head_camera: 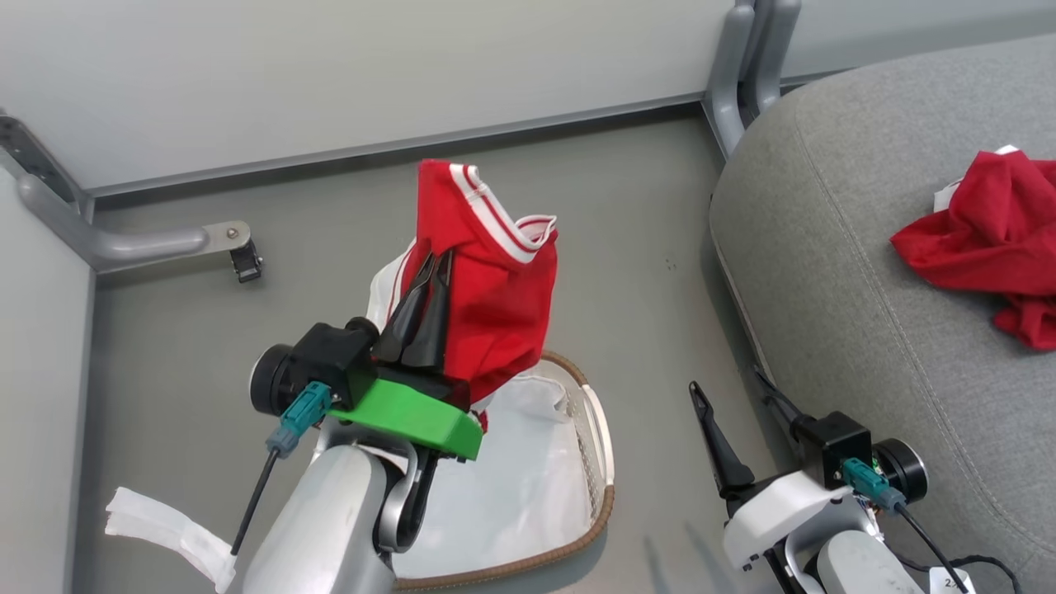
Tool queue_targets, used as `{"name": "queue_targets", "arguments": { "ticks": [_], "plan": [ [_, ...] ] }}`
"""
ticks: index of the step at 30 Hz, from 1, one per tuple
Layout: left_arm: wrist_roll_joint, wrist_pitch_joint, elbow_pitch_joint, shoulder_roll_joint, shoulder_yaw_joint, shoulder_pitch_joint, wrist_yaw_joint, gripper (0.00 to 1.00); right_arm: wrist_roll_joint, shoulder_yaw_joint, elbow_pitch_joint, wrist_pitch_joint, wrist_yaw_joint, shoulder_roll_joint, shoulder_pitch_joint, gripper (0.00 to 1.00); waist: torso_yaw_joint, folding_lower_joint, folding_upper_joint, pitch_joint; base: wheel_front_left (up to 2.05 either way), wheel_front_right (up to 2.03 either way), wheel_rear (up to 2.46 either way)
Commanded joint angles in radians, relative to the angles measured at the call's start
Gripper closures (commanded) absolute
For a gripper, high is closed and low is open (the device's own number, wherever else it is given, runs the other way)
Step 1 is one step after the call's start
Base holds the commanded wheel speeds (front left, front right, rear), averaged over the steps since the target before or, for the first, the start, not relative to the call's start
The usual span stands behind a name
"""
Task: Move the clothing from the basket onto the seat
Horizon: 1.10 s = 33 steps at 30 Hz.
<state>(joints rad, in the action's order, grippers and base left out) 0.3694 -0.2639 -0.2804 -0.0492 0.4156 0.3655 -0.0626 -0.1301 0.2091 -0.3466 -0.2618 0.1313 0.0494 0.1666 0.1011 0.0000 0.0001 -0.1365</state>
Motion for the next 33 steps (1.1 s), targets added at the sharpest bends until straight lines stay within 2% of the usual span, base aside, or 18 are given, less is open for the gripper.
{"name": "queue_targets", "arguments": {
  "ticks": [1,10,19,23,33],
  "plan": [
    [0.013,-0.001,0.021,-0.004,0.004,0.014,0.005,1.00,0.008,0.004,-0.002,-0.005,-0.001,0.004,-0.016,0.00,-0.013,0.0000,-0.0001,0.021,0.00,0.00,0.00],
    [0.035,-0.001,0.086,-0.003,0.047,0.026,0.025,1.00,0.002,0.059,0.016,-0.005,-0.001,0.004,-0.004,0.00,-0.023,0.0000,-0.0001,0.030,0.00,0.00,0.00],
    [0.069,-0.001,0.089,-0.004,0.109,0.022,0.027,1.00,-0.052,0.302,0.064,-0.005,-0.001,0.005,0.140,0.00,-0.061,0.0000,-0.0001,0.015,0.00,0.00,0.00],
    [0.084,-0.001,0.091,-0.003,0.133,0.027,0.030,1.00,-0.056,0.377,0.058,-0.005,-0.001,0.006,0.206,0.00,-0.084,0.0000,-0.0001,0.008,0.00,0.00,0.00],
    [0.123,-0.001,0.104,-0.003,0.207,0.042,0.042,1.00,-0.018,0.432,-0.035,-0.005,-0.001,0.005,0.293,0.00,-0.126,0.0000,-0.0001,-0.002,0.00,0.00,0.00]
  ]
}}
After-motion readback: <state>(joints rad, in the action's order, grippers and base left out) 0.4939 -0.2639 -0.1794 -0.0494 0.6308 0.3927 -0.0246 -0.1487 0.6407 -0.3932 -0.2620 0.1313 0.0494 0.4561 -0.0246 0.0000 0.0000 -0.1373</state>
